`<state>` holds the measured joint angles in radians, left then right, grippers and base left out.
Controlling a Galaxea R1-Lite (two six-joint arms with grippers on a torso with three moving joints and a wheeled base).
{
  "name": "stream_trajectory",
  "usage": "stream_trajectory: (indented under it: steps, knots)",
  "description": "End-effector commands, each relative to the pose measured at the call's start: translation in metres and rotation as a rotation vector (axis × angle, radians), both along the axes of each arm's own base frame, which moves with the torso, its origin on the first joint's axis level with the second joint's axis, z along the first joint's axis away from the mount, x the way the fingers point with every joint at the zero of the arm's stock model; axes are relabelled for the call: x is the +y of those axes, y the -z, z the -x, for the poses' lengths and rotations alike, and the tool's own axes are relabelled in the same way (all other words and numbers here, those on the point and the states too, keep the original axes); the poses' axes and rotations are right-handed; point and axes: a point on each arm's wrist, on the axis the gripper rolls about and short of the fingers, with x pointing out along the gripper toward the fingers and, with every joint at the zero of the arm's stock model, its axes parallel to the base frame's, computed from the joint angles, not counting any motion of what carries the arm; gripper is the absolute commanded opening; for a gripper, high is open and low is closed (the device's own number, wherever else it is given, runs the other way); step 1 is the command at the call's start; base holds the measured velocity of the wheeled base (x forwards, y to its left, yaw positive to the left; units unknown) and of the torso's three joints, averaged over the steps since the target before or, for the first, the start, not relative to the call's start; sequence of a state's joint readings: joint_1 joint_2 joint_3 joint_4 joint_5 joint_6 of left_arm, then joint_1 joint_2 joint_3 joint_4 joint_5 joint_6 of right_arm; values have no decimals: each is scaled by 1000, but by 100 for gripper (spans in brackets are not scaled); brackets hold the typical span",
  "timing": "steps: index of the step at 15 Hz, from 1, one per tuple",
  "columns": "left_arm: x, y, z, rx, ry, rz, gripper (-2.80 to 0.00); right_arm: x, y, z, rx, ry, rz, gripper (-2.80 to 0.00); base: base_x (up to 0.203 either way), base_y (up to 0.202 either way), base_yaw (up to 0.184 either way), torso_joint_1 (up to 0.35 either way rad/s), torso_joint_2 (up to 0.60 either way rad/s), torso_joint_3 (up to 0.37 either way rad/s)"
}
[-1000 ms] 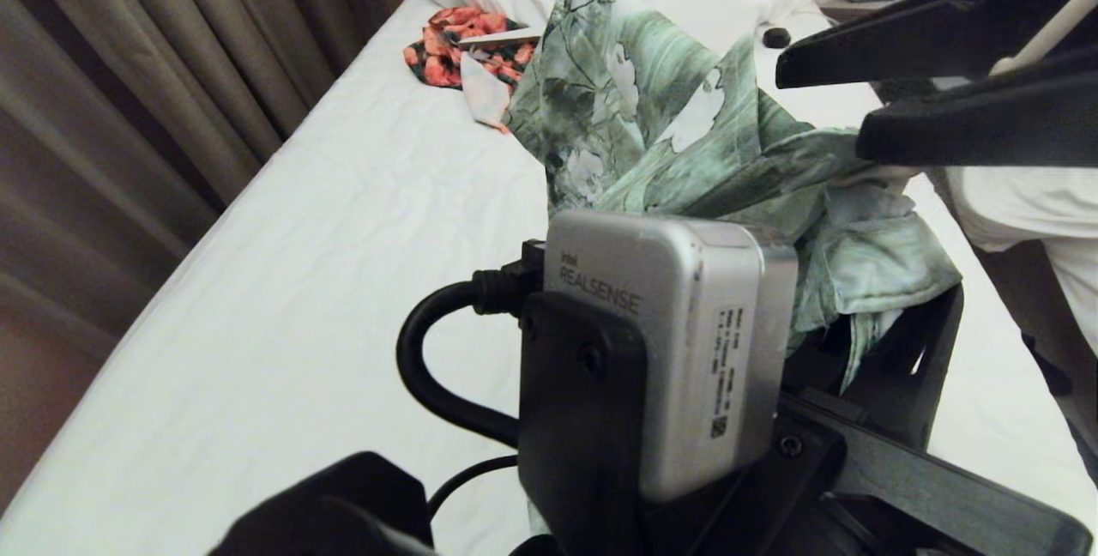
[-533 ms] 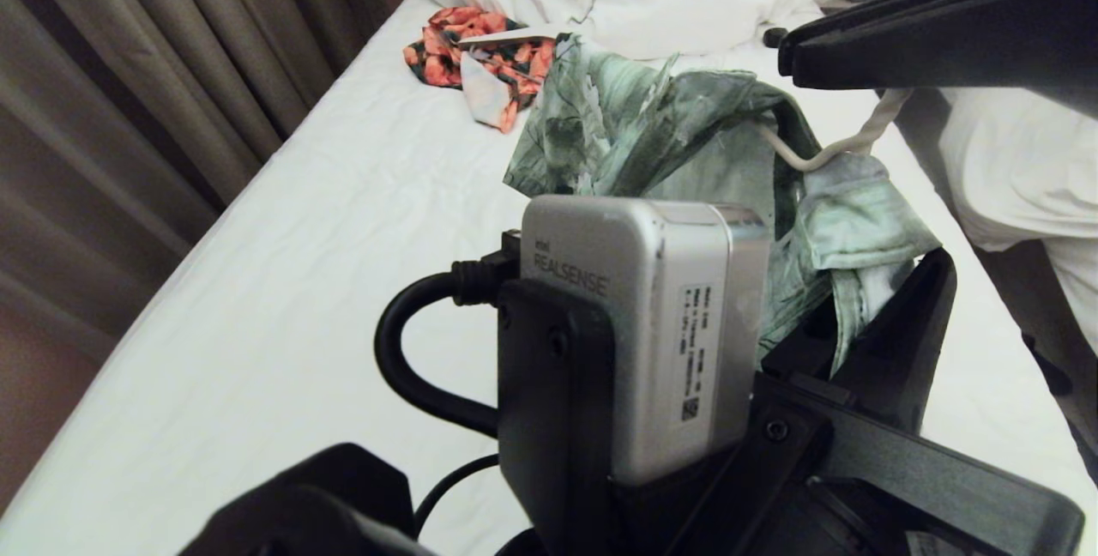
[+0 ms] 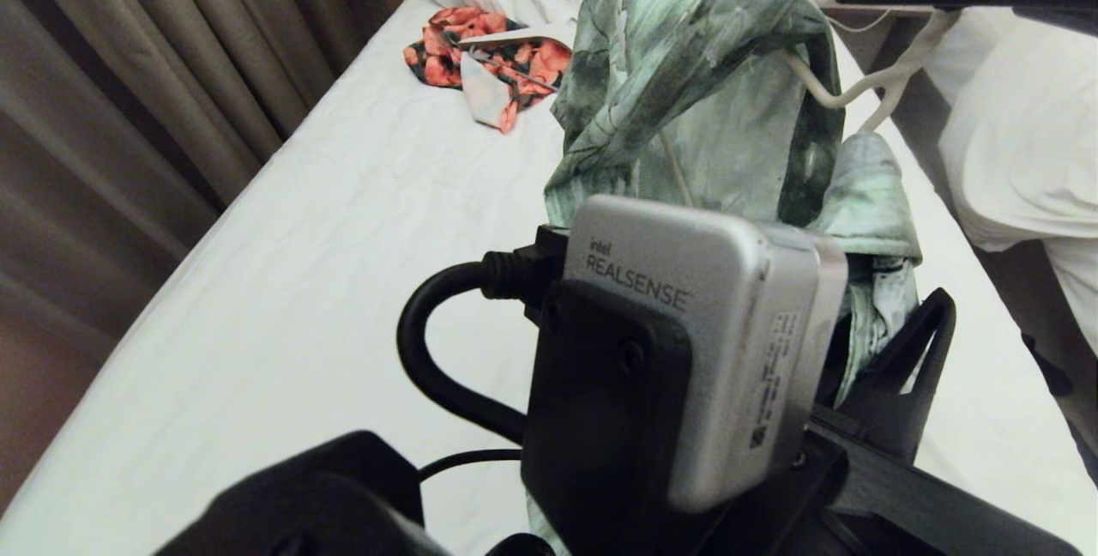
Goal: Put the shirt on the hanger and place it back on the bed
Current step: Take the clothes hanger out of the clothes
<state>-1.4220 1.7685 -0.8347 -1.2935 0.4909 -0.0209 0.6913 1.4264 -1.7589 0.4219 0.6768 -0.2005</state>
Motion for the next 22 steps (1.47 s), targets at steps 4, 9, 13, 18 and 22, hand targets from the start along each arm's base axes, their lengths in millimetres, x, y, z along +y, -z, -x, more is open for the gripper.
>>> stream_trajectory:
  steps: [4,9,13,18,22]
  knots:
    - [24,-27,-10,-52,-71,12,-280,1,-2,-1,23,16,-8,-280,0,0,0,0,0,0]
    - [30,-34,-14,-60,-152,-63,-280,1,-3,-1,22,25,-11,-280,0,0,0,0,0,0]
    - [38,-43,-15,-60,-163,-57,-280,2,-5,-2,25,25,-15,-280,0,0,0,0,0,0]
    - [45,-48,-17,-60,-172,-65,-280,0,-8,0,32,28,-30,-280,0,0,0,0,0,0]
    - [46,-48,-22,-60,-188,-65,-280,-1,-9,1,33,28,-31,-280,0,0,0,0,0,0]
